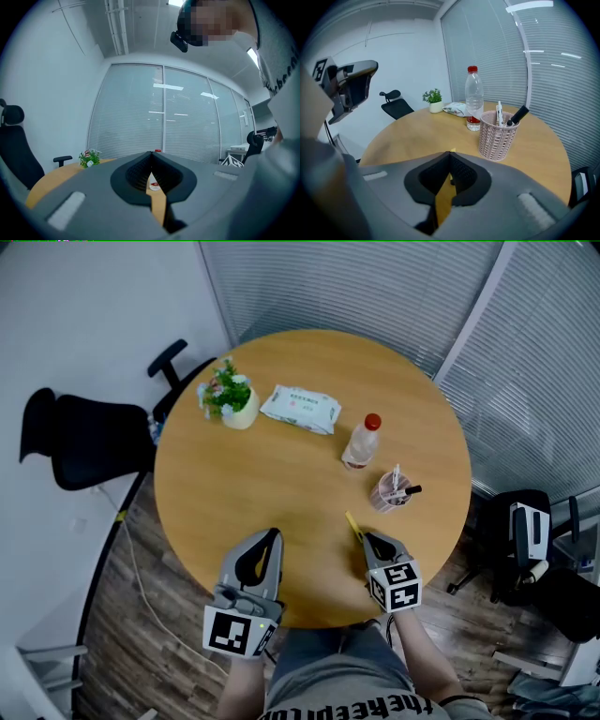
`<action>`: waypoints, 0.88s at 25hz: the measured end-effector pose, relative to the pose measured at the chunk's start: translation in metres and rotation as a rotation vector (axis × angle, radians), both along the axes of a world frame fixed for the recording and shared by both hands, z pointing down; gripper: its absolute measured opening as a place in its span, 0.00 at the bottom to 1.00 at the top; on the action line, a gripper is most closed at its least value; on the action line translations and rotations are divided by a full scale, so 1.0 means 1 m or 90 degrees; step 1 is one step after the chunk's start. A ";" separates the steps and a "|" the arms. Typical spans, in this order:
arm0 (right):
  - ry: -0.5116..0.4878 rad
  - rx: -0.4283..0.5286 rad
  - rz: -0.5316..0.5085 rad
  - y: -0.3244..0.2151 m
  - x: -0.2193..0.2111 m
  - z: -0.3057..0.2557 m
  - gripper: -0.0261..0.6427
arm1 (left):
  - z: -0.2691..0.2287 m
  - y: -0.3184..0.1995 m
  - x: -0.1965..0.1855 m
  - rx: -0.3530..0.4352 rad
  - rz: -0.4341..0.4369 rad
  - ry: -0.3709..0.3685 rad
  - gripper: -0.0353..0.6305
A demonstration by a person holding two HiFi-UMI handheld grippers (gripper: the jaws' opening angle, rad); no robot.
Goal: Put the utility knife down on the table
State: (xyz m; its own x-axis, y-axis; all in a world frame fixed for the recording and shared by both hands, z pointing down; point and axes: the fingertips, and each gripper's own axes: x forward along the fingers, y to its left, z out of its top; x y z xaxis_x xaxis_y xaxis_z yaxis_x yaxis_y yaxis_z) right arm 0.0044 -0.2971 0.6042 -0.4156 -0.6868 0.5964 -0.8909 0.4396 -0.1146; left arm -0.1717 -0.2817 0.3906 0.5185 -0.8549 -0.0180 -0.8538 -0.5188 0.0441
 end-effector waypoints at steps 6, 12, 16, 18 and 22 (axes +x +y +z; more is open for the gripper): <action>-0.045 0.034 0.014 0.006 0.005 -0.028 0.04 | -0.006 0.009 0.008 0.008 0.001 -0.002 0.07; -0.059 0.076 0.004 0.015 0.010 -0.056 0.04 | -0.013 0.020 0.017 0.019 -0.001 -0.002 0.07; -0.071 0.097 0.003 0.019 0.013 -0.073 0.04 | -0.017 0.026 0.020 0.021 -0.005 -0.001 0.07; -0.076 0.109 0.001 0.022 0.015 -0.081 0.04 | -0.018 0.030 0.023 0.023 -0.006 0.000 0.07; -0.082 0.132 -0.006 0.029 0.018 -0.097 0.04 | -0.020 0.039 0.028 0.027 -0.008 0.000 0.07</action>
